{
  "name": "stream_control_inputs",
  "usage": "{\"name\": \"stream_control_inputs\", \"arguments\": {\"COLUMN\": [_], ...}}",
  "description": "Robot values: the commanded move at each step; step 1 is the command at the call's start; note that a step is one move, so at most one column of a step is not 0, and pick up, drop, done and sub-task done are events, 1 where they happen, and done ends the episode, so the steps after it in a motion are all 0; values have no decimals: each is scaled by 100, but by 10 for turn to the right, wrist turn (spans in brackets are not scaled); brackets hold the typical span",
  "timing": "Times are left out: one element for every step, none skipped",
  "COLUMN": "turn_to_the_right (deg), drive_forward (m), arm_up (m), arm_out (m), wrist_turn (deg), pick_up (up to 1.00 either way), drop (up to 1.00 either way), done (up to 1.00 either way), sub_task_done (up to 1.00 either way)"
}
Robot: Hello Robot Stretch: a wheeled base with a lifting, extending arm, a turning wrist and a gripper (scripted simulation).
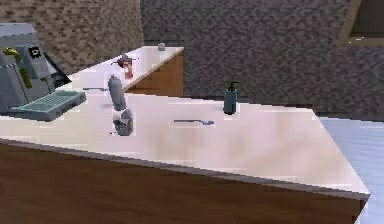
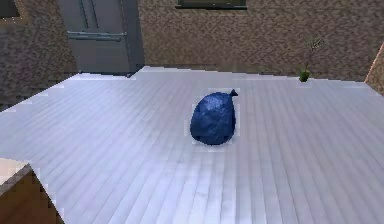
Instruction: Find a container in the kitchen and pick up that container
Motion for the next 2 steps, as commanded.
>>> {"name": "stream_control_inputs", "arguments": {"turn_to_the_right": [120,0], "drive_forward": [0,35], "arm_up": [0,0], "arm_out": [0,0], "wrist_turn": [0,0], "pick_up": [0,0], "drop": [0,0], "done": [0,0], "sub_task_done": [0,0]}}
